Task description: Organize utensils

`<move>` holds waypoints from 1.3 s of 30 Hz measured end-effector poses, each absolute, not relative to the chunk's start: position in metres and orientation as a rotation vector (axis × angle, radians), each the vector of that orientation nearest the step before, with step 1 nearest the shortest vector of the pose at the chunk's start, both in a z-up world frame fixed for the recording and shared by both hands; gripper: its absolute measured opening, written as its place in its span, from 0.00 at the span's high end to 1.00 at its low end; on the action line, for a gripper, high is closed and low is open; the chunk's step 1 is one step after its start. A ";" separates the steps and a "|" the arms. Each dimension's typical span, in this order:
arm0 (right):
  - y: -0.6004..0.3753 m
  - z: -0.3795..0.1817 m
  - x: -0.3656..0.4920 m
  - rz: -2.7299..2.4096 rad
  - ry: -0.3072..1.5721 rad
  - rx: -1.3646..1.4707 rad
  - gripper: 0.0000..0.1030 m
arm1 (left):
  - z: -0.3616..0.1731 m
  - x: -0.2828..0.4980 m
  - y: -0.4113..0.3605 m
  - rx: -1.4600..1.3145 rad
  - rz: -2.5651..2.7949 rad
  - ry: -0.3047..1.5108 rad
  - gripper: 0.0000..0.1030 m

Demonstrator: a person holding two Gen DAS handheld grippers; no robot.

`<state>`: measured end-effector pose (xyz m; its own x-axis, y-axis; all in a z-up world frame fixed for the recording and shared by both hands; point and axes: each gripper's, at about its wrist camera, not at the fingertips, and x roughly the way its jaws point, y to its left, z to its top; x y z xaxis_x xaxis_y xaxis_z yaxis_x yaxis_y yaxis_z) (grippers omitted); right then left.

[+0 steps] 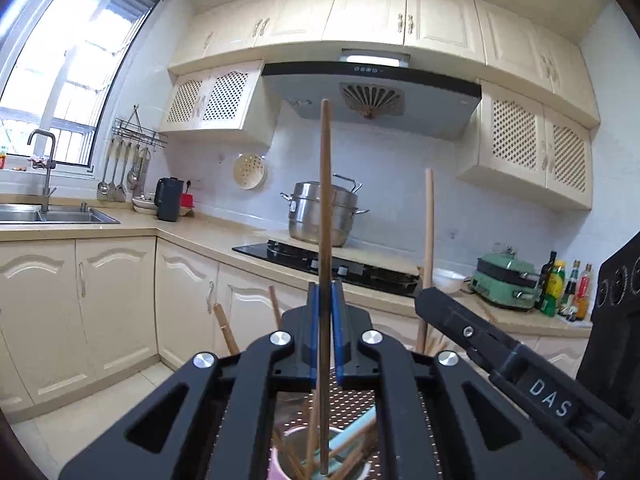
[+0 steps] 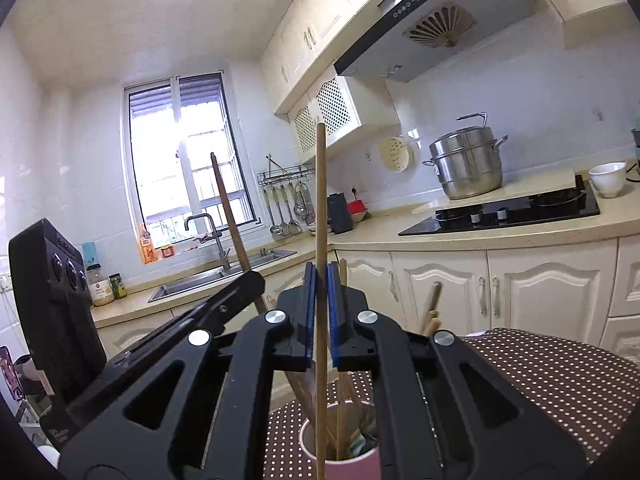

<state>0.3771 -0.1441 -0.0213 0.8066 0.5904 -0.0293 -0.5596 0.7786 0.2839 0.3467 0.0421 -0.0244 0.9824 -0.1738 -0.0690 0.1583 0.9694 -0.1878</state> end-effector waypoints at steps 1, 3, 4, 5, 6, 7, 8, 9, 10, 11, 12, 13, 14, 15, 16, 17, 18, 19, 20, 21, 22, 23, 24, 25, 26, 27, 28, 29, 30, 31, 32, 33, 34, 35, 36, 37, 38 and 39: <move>-0.141 -0.024 0.379 0.620 0.110 0.263 0.94 | -0.027 0.349 0.042 -0.177 -0.166 0.087 0.94; -0.138 -0.027 0.382 0.616 0.097 0.259 0.94 | -0.035 0.353 0.044 -0.166 -0.161 0.102 0.94; -0.135 -0.029 0.383 0.608 0.089 0.252 0.94 | -0.039 0.355 0.045 -0.169 -0.165 0.111 0.94; -0.133 -0.030 0.384 0.603 0.084 0.247 0.94 | -0.042 0.357 0.046 -0.171 -0.168 0.123 0.94; -0.131 -0.031 0.385 0.599 0.077 0.245 0.94 | -0.047 0.359 0.047 -0.168 -0.163 0.137 0.94; -0.129 -0.033 0.386 0.592 0.072 0.240 0.94 | -0.050 0.360 0.048 -0.166 -0.164 0.144 0.94; -0.127 -0.034 0.388 0.589 0.072 0.232 0.94 | -0.054 0.361 0.049 -0.168 -0.170 0.157 0.94; -0.125 -0.036 0.388 0.588 0.068 0.225 0.94 | -0.058 0.362 0.050 -0.170 -0.172 0.165 0.94; -0.123 -0.038 0.388 0.585 0.063 0.217 0.94 | -0.062 0.363 0.050 -0.170 -0.177 0.178 0.94; -0.121 -0.040 0.389 0.584 0.066 0.210 0.94 | -0.066 0.363 0.049 -0.163 -0.179 0.188 0.94; -0.120 -0.042 0.389 0.584 0.070 0.204 0.94 | -0.069 0.364 0.050 -0.159 -0.177 0.196 0.94; -0.118 -0.045 0.389 0.582 0.076 0.195 0.94 | -0.073 0.363 0.050 -0.158 -0.179 0.205 0.94; -0.117 -0.047 0.389 0.583 0.083 0.189 0.94 | -0.077 0.363 0.050 -0.157 -0.185 0.218 0.94; -0.117 -0.049 0.390 0.585 0.090 0.186 0.94 | -0.081 0.363 0.050 -0.158 -0.184 0.226 0.94; -0.117 -0.051 0.388 0.586 0.098 0.182 0.94 | -0.084 0.363 0.051 -0.160 -0.185 0.234 0.94; -0.118 -0.053 0.387 0.587 0.103 0.180 0.94 | -0.088 0.362 0.051 -0.163 -0.188 0.241 0.94; -0.118 -0.055 0.386 0.588 0.109 0.174 0.94 | -0.091 0.362 0.052 -0.165 -0.190 0.251 0.94; -0.118 -0.056 0.385 0.587 0.114 0.165 0.94 | -0.094 0.362 0.051 -0.162 -0.187 0.260 0.94; -0.118 -0.058 0.384 0.584 0.120 0.154 0.94 | -0.098 0.362 0.051 -0.156 -0.183 0.272 0.94; -0.118 -0.060 0.383 0.584 0.128 0.146 0.94 | -0.101 0.362 0.051 -0.153 -0.181 0.280 0.94; -0.120 -0.062 0.382 0.581 0.139 0.142 0.94 | -0.104 0.361 0.051 -0.154 -0.180 0.287 0.94; -0.120 -0.065 0.381 0.579 0.147 0.140 0.94 | -0.107 0.361 0.052 -0.156 -0.180 0.295 0.94; -0.120 -0.067 0.380 0.576 0.157 0.134 0.94 | -0.108 0.359 0.053 -0.158 -0.174 0.291 0.94; -0.120 -0.070 0.379 0.573 0.165 0.128 0.94 | -0.109 0.358 0.053 -0.157 -0.174 0.289 0.94; -0.120 -0.073 0.377 0.574 0.175 0.121 0.94 | -0.109 0.357 0.054 -0.156 -0.175 0.288 0.94; -0.121 -0.075 0.376 0.574 0.184 0.118 0.94 | -0.107 0.356 0.054 -0.153 -0.171 0.289 0.94; -0.121 -0.078 0.375 0.571 0.194 0.114 0.94 | -0.107 0.355 0.054 -0.154 -0.164 0.288 0.94; -0.122 -0.080 0.375 0.567 0.202 0.111 0.94 | -0.107 0.354 0.055 -0.159 -0.157 0.289 0.94; -0.122 -0.082 0.374 0.563 0.211 0.108 0.94 | -0.107 0.354 0.058 -0.173 -0.160 0.298 0.94; -0.123 -0.085 0.373 0.561 0.220 0.106 0.94 | -0.107 0.352 0.059 -0.181 -0.162 0.299 0.94; -0.123 -0.086 0.373 0.559 0.227 0.103 0.94 | -0.106 0.350 0.059 -0.184 -0.166 0.299 0.94; -0.124 -0.089 0.372 0.557 0.237 0.101 0.94 | -0.105 0.349 0.059 -0.176 -0.167 0.302 0.93; -0.124 -0.091 0.372 0.556 0.249 0.102 0.94 | -0.104 0.347 0.058 -0.167 -0.165 0.305 0.92; -0.124 -0.092 0.372 0.558 0.262 0.104 0.94 | -0.102 0.345 0.058 -0.157 -0.159 0.307 0.89; -0.125 -0.095 0.373 0.557 0.279 0.107 0.94 | -0.101 0.342 0.058 -0.150 -0.154 0.309 0.76; -0.126 -0.096 0.374 0.558 0.296 0.115 0.94 | -0.100 0.340 0.058 -0.149 -0.149 0.308 0.65; -0.127 -0.098 0.374 0.559 0.306 0.122 0.94 | -0.098 0.337 0.059 -0.152 -0.144 0.306 0.63; -0.128 -0.099 0.373 0.555 0.313 0.127 0.94 | -0.097 0.334 0.060 -0.156 -0.146 0.305 0.61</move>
<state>0.3733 -0.1281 -0.0988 0.8039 0.5360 -0.2576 -0.4977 0.8435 0.2021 0.3343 0.0603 -0.0968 0.9435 -0.1658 -0.2868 0.1187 0.9775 -0.1746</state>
